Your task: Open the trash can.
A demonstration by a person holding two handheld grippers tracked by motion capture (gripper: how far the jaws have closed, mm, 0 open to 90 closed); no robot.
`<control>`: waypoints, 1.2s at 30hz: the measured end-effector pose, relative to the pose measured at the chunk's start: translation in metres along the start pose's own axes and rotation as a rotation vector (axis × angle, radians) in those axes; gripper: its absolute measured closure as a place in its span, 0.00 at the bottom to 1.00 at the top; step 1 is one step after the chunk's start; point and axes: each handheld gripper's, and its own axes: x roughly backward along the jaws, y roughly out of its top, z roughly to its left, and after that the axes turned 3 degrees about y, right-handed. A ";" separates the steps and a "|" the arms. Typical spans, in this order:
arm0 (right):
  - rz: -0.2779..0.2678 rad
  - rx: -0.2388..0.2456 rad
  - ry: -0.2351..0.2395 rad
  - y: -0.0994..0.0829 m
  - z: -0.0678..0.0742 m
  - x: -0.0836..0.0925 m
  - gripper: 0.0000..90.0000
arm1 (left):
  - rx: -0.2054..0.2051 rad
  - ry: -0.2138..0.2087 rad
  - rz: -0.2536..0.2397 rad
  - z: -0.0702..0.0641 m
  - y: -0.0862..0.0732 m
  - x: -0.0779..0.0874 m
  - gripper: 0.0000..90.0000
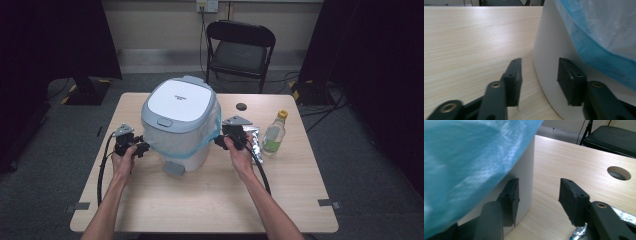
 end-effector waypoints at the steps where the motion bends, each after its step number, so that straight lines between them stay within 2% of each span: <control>1: 0.000 0.000 0.000 0.000 0.000 0.000 0.59 | -0.006 -0.009 -0.004 -0.001 0.001 0.003 0.65; 3: -0.009 -0.005 0.009 -0.001 0.000 0.000 0.62 | 0.006 -0.038 -0.010 -0.003 0.002 0.007 0.73; 4: -0.010 -0.014 0.013 -0.001 0.000 -0.001 0.62 | -0.010 -0.035 -0.004 -0.006 0.001 0.010 0.77; 6: -0.013 -0.007 0.017 0.001 0.000 -0.004 0.68 | -0.007 -0.069 0.006 -0.009 -0.001 0.014 0.82; 8: -0.015 -0.007 0.005 0.003 0.003 -0.008 0.73 | -0.005 -0.098 0.006 -0.011 -0.005 0.019 0.82; 11: -0.001 0.008 -0.005 0.006 0.003 -0.014 0.73 | -0.032 -0.111 0.017 -0.018 -0.009 0.026 0.82; 12: 0.008 0.031 -0.025 0.010 0.005 -0.019 0.73 | -0.056 -0.113 0.044 -0.020 -0.009 0.028 0.75; 13: 0.013 0.038 -0.020 0.012 0.005 -0.020 0.70 | -0.076 -0.101 0.065 -0.021 -0.009 0.031 0.68; 14: 0.011 0.045 -0.018 0.012 0.005 -0.020 0.67 | -0.070 -0.096 0.074 -0.019 -0.008 0.033 0.63; 15: 0.011 0.045 -0.018 0.012 0.005 -0.020 0.67 | -0.044 -0.097 0.060 -0.015 -0.009 0.033 0.63; 16: 0.010 0.036 0.001 0.011 0.004 -0.021 0.58 | -0.034 -0.079 0.059 -0.012 -0.010 0.032 0.62; 17: 0.010 0.035 0.012 0.011 0.005 -0.021 0.56 | -0.022 -0.049 0.061 -0.009 -0.010 0.029 0.62; 20: 0.006 0.038 0.023 0.010 0.008 -0.020 0.57 | 0.023 0.018 0.030 -0.003 -0.006 0.020 0.59; 23: 0.006 0.038 0.029 0.009 0.007 -0.020 0.57 | 0.037 0.032 0.009 -0.001 0.000 0.016 0.58; 26: 0.009 0.038 0.045 0.010 0.008 -0.020 0.63 | 0.034 0.030 -0.011 -0.004 0.005 0.015 0.69; 27: 0.006 0.044 0.054 0.010 0.008 -0.020 0.69 | 0.031 0.025 -0.012 -0.005 0.005 0.015 0.77; 30: 0.012 0.049 0.064 0.010 0.012 -0.020 0.79 | 0.025 0.012 -0.013 -0.008 0.004 0.018 0.82; 33: 0.013 0.053 0.067 0.010 0.014 -0.019 0.82 | 0.013 0.009 -0.007 -0.010 0.004 0.020 0.83; 34: 0.012 0.043 0.080 0.010 0.015 -0.019 0.87 | 0.011 0.007 -0.006 -0.011 0.004 0.021 0.85; 36: 0.015 0.050 0.080 0.009 0.016 -0.018 0.87 | 0.004 0.003 -0.004 -0.013 0.002 0.023 0.86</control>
